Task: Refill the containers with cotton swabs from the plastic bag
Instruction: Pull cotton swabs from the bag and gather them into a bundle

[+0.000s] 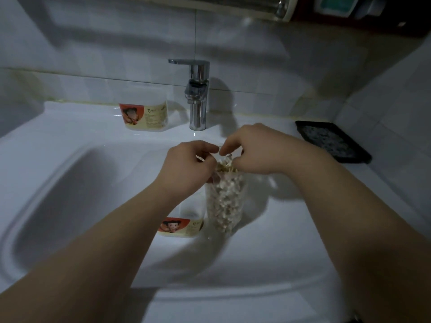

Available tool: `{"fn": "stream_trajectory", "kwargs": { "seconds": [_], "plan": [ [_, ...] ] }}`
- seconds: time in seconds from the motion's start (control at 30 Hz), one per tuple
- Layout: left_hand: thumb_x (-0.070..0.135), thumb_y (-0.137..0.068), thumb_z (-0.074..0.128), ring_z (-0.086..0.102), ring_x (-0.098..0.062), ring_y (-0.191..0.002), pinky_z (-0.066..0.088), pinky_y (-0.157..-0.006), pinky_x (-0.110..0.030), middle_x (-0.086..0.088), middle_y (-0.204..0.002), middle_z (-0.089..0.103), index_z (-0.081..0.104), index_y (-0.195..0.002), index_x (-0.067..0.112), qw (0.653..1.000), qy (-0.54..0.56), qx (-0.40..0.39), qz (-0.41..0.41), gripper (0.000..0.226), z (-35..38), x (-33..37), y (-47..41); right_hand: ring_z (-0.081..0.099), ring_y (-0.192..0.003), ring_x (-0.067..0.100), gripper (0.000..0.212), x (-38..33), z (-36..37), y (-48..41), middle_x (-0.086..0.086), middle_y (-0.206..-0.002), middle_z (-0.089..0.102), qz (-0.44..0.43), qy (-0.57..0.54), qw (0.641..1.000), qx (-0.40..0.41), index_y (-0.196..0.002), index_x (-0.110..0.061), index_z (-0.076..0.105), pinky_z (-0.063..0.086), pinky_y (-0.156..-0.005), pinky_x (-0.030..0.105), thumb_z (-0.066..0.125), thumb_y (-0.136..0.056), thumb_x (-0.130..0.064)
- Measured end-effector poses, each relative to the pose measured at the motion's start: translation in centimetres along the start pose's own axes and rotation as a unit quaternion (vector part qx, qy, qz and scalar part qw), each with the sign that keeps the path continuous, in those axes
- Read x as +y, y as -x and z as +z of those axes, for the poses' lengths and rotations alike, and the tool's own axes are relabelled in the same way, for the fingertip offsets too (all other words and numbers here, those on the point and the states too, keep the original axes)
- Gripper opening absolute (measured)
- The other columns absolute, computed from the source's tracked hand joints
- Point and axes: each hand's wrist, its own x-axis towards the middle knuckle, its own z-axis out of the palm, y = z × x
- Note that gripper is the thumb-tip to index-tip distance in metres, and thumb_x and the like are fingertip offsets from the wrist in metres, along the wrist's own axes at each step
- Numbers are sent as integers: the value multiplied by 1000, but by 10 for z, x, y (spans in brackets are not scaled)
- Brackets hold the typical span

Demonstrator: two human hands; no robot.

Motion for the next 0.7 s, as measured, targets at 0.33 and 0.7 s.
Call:
{"fn": "stream_trajectory", "kwargs": {
  "seconds": [0.33, 0.7],
  "plan": [
    [10, -85, 65, 68, -3, -86, 53, -70, -13, 11, -105, 66, 75, -114, 29, 995, -99, -21, 24, 36, -11, 16, -13, 63, -86, -4, 34, 17, 8, -12, -18, -102, 71, -19, -76, 996, -30, -114, -43, 74, 47, -73, 19, 75, -86, -23],
    [21, -95, 63, 70, 3, -92, 53, -89, -19, 16, -96, 77, 76, -104, 33, 996, 3, -72, 58, 20, -3, -18, -21, 61, -66, 15, 21, 49, 19, -15, 0, -80, 73, -51, -293, 954, 36, -96, -22, 78, 52, -62, 33, 71, -89, -3]
  ]
}}
